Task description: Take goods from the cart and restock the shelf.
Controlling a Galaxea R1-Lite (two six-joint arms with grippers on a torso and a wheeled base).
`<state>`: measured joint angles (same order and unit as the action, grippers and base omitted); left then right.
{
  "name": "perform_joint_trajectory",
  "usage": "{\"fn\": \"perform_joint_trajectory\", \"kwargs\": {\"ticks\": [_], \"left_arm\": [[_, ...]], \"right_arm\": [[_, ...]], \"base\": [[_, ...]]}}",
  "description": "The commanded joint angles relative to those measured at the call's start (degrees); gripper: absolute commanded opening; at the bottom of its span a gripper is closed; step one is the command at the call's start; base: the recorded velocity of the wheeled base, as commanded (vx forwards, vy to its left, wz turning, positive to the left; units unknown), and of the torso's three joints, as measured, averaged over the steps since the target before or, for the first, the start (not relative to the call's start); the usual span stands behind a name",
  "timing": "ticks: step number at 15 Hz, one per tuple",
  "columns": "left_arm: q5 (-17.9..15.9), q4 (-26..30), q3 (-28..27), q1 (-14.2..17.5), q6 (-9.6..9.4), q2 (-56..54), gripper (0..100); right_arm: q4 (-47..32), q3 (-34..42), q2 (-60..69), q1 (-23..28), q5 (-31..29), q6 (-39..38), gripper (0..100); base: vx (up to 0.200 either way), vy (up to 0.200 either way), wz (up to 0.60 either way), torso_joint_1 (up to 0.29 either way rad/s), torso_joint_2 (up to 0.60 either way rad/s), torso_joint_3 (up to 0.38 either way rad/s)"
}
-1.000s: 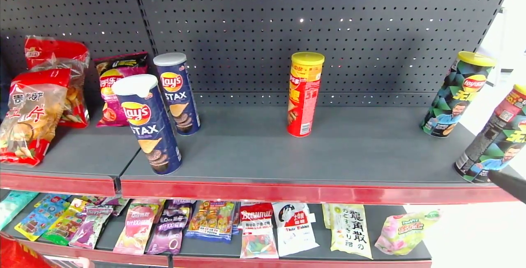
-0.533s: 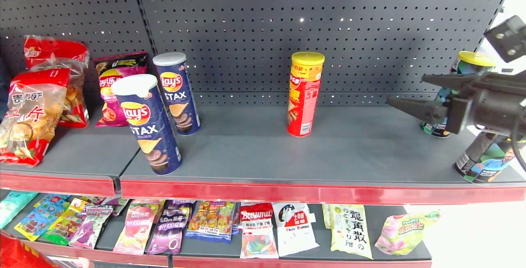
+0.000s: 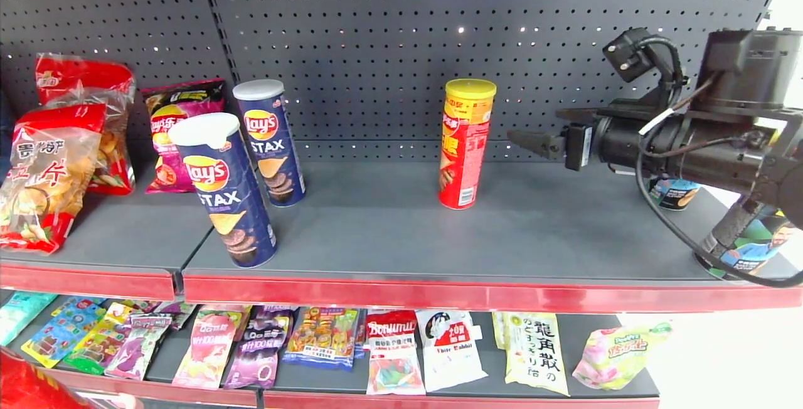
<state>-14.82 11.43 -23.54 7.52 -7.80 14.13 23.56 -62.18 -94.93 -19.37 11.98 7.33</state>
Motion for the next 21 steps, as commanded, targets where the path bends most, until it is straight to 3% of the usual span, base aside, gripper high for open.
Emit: {"fn": "perform_joint_trajectory", "kwargs": {"ticks": [1, 11, 21], "left_arm": [[0.0, 0.0, 0.0, 0.0, -0.02, 0.2, 0], [0.0, 0.0, -0.8, 0.0, -0.02, 1.6, 0], [0.0, 0.0, -0.4, 0.0, -0.02, 1.5, 0]], "right_arm": [[0.1, -2.2, -3.8, -1.7, -0.5, -0.3, 100], [0.1, -10.7, -11.3, -8.4, -6.5, -2.4, 100], [0.2, -17.9, -18.3, -9.8, -11.1, -3.5, 100]], "base": [[0.000, 0.000, 0.00, 0.000, 0.00, 0.000], [0.000, 0.000, 0.00, 0.000, 0.00, 0.000], [0.000, 0.000, 0.00, 0.000, 0.00, 0.000]]}}
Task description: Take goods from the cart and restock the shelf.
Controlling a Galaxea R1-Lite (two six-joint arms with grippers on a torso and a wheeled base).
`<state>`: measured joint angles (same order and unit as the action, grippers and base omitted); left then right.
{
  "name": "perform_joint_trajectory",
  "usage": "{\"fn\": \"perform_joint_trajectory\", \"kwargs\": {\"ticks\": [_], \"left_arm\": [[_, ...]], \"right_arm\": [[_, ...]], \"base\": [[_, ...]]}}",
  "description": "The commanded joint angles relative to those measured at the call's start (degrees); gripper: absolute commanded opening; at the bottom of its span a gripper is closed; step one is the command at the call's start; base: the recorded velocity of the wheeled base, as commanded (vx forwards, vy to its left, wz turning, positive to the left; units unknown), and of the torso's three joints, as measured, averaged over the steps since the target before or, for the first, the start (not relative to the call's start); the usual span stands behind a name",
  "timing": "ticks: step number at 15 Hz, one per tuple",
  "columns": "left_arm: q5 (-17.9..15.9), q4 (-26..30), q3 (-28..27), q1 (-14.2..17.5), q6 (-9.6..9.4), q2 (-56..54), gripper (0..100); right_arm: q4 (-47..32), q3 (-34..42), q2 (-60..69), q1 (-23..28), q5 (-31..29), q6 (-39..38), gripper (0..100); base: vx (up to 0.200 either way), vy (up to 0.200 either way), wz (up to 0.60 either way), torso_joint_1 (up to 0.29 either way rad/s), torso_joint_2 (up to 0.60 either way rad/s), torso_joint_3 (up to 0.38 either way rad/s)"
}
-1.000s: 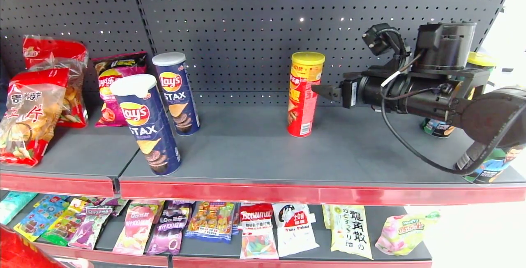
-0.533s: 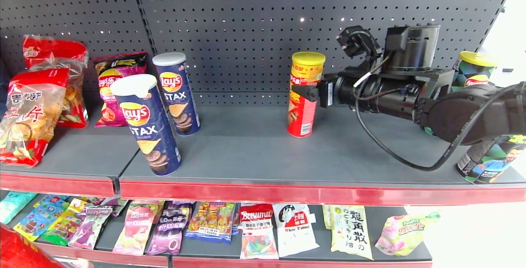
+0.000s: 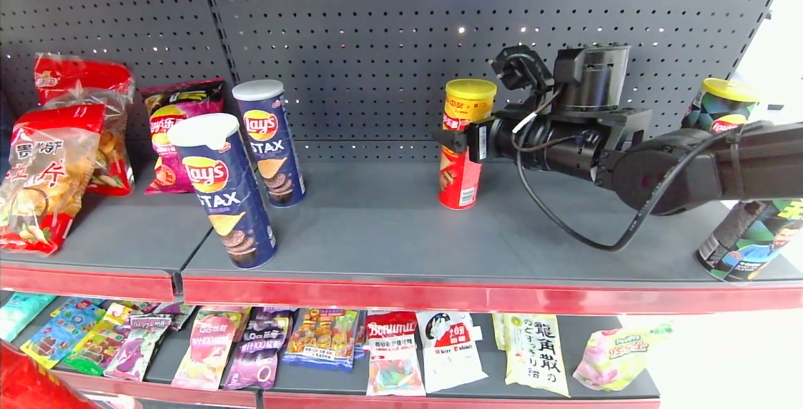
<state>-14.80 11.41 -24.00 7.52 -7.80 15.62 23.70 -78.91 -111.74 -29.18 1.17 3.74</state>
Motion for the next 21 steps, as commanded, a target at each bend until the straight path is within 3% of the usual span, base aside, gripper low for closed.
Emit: {"fn": "perform_joint_trajectory", "kwargs": {"ticks": [1, 4, 5, 10, 12, 15, 18, 21], "left_arm": [[-0.1, 0.0, 0.2, 0.0, -0.02, 0.0, 0], [-0.1, 0.1, 0.2, 0.0, -0.02, 0.3, 0], [-0.1, 0.1, 0.2, 0.0, -0.02, 0.3, 0], [-0.1, 0.1, 0.5, -0.1, -0.02, 0.3, 0], [-0.1, 0.1, 0.5, 0.0, -0.02, 0.1, 0], [-0.4, 0.1, 0.8, 0.0, -0.02, 0.1, 0], [-0.5, 0.1, 0.9, 0.0, -0.02, 0.3, 0], [-0.6, 0.1, 0.9, -0.1, -0.02, 0.5, 0]], "right_arm": [[0.0, -2.2, -2.2, 0.0, -0.6, 0.0, 100], [0.0, -3.5, -3.7, 0.0, -0.6, 0.0, 100], [0.0, -3.5, -4.2, 0.0, -0.6, 0.1, 0], [-0.1, -3.7, -2.8, -0.1, 0.5, 0.2, 0], [-0.4, -2.0, 0.1, -0.1, 3.7, 0.1, 0], [-0.9, 4.9, 7.1, 0.0, 13.2, 0.4, 0], [-0.8, 6.7, 9.3, 1.5, 17.1, 2.6, 0], [-1.0, 9.7, 11.1, 4.2, 25.2, 7.6, 0]], "base": [[0.000, 0.000, 0.00, 0.000, 0.00, 0.000], [0.000, 0.000, 0.00, 0.000, 0.00, 0.000], [0.000, 0.000, 0.00, 0.000, 0.00, 0.000], [0.000, 0.000, 0.00, 0.000, 0.00, 0.000], [0.000, 0.000, 0.00, 0.000, 0.00, 0.000], [0.000, 0.000, 0.00, 0.000, 0.00, 0.000], [0.000, 0.000, 0.00, 0.000, 0.00, 0.000], [0.000, 0.000, 0.00, 0.000, 0.00, 0.000]]}}
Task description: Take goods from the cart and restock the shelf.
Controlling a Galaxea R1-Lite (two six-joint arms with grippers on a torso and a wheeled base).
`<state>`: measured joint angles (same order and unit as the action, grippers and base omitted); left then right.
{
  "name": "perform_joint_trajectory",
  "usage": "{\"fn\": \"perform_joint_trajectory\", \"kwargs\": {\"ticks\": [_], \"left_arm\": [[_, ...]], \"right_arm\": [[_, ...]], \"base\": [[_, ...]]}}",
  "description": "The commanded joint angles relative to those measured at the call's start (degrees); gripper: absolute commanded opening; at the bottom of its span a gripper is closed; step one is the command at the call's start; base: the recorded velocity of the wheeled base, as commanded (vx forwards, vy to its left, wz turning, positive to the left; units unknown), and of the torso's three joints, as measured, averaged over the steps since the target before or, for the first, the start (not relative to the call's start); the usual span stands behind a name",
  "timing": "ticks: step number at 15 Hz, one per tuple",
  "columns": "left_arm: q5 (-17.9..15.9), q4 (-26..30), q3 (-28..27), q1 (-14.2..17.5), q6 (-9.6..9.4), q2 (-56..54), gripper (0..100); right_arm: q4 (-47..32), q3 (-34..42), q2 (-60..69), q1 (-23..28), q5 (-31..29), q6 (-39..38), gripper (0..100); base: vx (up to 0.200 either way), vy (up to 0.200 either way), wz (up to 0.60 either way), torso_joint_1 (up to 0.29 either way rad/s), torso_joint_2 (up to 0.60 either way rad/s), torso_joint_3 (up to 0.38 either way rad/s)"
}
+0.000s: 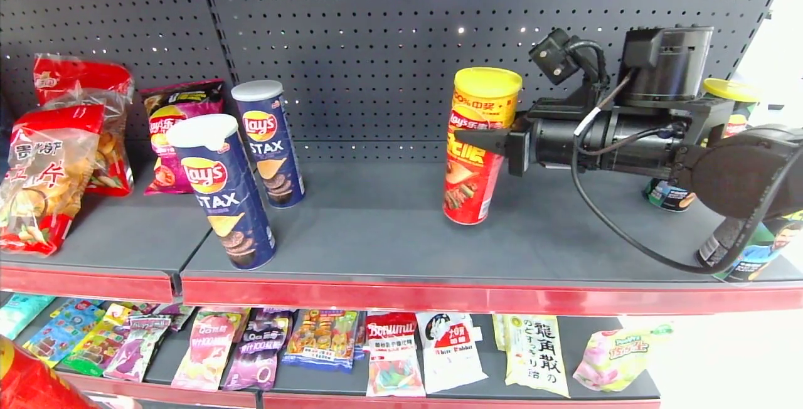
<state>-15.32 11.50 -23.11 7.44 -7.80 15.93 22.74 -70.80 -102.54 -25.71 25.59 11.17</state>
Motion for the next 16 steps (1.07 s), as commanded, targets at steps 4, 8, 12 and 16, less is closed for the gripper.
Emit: {"fn": "perform_joint_trajectory", "kwargs": {"ticks": [4, 8, 12, 16], "left_arm": [[-0.1, 0.0, -0.1, 0.0, -0.02, 0.2, 0], [-0.1, 0.0, -0.1, 0.0, -0.02, 0.3, 0], [-0.1, 0.0, -0.1, 0.0, -0.02, 0.5, 0], [-0.1, 0.0, -0.1, 0.0, -0.02, 0.5, 0]], "right_arm": [[-0.1, 8.0, 5.7, 0.4, 4.8, 0.3, 0], [0.0, 11.2, 7.0, 0.7, 6.9, 1.3, 0], [0.4, 13.3, 6.7, 1.3, 11.8, 3.3, 0], [0.6, 12.6, 5.3, 2.9, 12.5, 3.8, 0]], "base": [[0.000, 0.000, 0.00, 0.000, 0.00, 0.000], [0.000, 0.000, 0.00, 0.000, 0.00, 0.000], [0.000, 0.000, 0.00, 0.000, 0.00, 0.000], [0.000, 0.000, 0.00, 0.000, 0.00, 0.000]]}}
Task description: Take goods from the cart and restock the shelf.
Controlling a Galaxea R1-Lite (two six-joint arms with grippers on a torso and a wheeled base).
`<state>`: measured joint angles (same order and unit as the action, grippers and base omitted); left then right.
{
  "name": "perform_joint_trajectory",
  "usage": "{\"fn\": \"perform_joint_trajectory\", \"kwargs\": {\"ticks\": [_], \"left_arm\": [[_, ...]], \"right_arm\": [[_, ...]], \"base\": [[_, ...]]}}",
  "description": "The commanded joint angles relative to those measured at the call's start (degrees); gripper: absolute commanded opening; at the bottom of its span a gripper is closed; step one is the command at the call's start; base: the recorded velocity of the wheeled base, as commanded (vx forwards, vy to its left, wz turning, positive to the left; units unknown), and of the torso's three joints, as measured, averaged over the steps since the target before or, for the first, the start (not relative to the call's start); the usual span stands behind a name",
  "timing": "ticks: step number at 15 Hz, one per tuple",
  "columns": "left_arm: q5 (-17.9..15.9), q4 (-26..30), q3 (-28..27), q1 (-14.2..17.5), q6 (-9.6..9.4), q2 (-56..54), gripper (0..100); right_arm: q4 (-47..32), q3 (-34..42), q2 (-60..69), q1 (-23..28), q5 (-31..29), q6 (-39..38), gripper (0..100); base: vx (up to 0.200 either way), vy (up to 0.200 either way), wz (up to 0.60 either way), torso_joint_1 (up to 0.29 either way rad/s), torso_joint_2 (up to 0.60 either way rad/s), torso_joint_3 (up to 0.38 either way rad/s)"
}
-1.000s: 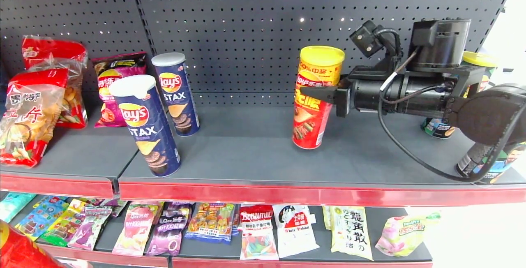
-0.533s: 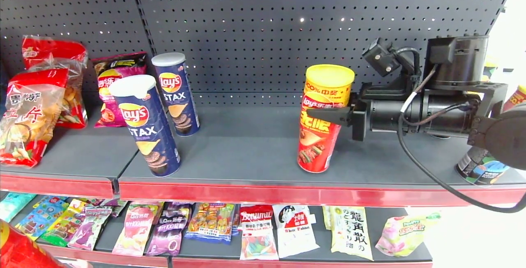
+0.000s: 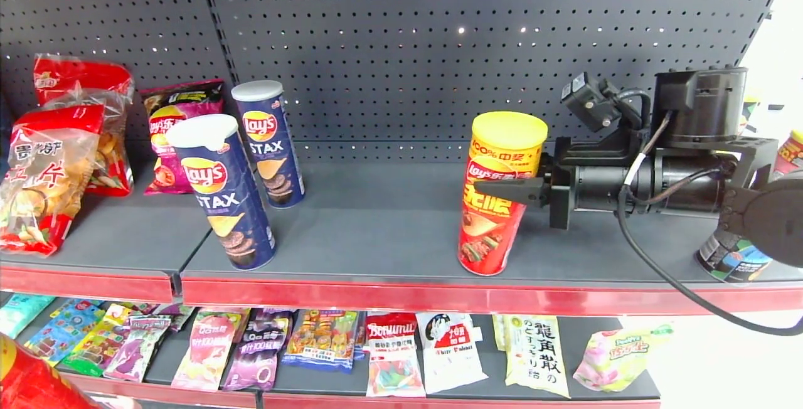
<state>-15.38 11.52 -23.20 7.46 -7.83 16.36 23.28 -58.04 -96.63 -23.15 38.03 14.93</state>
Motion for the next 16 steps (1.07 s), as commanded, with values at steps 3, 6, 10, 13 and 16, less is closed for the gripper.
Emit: {"fn": "perform_joint_trajectory", "kwargs": {"ticks": [3, 6, 10, 13, 16], "left_arm": [[0.0, 0.0, 0.0, 0.0, 0.00, 0.1, 0], [0.0, 0.0, 0.1, 0.0, 0.00, 0.1, 0], [0.0, 0.0, 0.0, 0.0, 0.00, 0.1, 0], [0.0, 0.0, 0.0, 0.0, 0.00, 0.2, 0], [0.0, 0.0, 0.0, 0.0, -0.08, 0.3, 0]], "right_arm": [[0.0, 0.0, -0.9, 0.6, 0.2, 0.0, 0], [0.0, 0.3, -1.4, 0.6, 4.2, 0.0, 0], [0.0, -1.0, -2.6, 1.5, 7.7, 0.0, 0], [-0.1, -1.7, -3.1, 1.9, 8.4, 0.0, 0], [0.0, -3.9, -5.0, 2.8, 8.4, 0.7, 0]], "base": [[0.000, 0.000, 0.00, 0.000, 0.00, 0.000], [0.000, 0.000, 0.00, 0.000, 0.00, 0.000], [0.000, 0.000, 0.00, 0.000, 0.00, 0.000], [0.000, 0.000, 0.00, 0.000, 0.00, 0.000], [0.000, 0.000, 0.00, 0.000, 0.00, 0.000]]}}
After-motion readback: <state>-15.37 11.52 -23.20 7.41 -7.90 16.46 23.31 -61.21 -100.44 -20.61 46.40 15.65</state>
